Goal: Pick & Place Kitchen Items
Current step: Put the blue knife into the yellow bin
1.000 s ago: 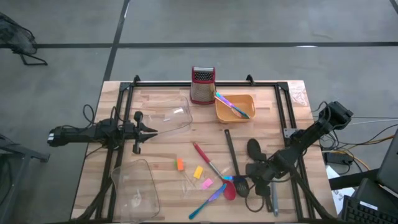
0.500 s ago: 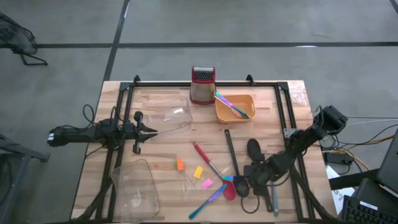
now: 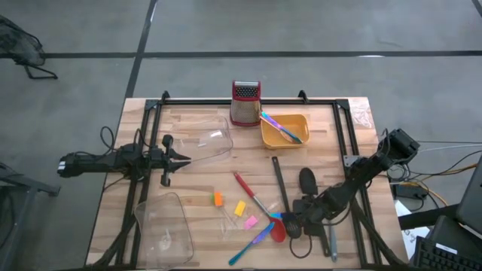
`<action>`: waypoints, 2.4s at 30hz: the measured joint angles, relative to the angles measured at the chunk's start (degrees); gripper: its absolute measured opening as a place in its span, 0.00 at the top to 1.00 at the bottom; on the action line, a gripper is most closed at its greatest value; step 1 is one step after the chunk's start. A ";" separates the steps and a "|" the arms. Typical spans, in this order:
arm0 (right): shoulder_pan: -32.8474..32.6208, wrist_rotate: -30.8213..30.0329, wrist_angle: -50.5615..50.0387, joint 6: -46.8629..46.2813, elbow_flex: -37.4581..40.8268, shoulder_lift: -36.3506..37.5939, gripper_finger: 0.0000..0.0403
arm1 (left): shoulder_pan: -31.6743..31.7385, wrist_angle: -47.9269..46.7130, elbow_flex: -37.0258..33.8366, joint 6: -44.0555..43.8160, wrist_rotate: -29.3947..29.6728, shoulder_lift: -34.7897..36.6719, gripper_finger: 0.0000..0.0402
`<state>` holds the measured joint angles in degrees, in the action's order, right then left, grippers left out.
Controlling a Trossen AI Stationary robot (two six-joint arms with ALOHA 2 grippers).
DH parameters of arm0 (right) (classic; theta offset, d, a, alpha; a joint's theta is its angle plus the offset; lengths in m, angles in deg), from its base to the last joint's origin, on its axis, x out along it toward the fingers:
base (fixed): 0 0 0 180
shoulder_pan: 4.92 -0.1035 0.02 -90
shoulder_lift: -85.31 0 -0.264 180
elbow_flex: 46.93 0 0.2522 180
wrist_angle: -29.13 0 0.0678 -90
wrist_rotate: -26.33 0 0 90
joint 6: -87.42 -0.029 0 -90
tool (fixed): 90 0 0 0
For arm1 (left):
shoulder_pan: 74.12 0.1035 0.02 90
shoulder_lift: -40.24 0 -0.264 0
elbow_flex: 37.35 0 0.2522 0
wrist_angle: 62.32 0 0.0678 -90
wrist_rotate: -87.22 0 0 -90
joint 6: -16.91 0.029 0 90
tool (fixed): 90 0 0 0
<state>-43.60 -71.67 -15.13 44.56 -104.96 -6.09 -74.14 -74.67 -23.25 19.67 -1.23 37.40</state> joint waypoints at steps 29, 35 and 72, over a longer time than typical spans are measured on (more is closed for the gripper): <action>0.26 -4.18 1.17 1.26 0.13 4.08 0.89 | 0.00 -0.02 0.00 0.00 0.00 0.00 0.84; 1.34 -8.26 2.58 1.70 0.11 5.05 0.86 | 0.00 -0.02 0.00 0.00 0.00 0.01 0.84; 23.49 -32.80 5.04 22.38 -6.55 5.16 0.89 | -0.01 -0.02 0.00 0.00 0.00 0.01 0.84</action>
<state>-20.10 -104.47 -10.09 66.94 -111.51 -0.93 -74.15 -74.69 -23.25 19.67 -1.23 37.41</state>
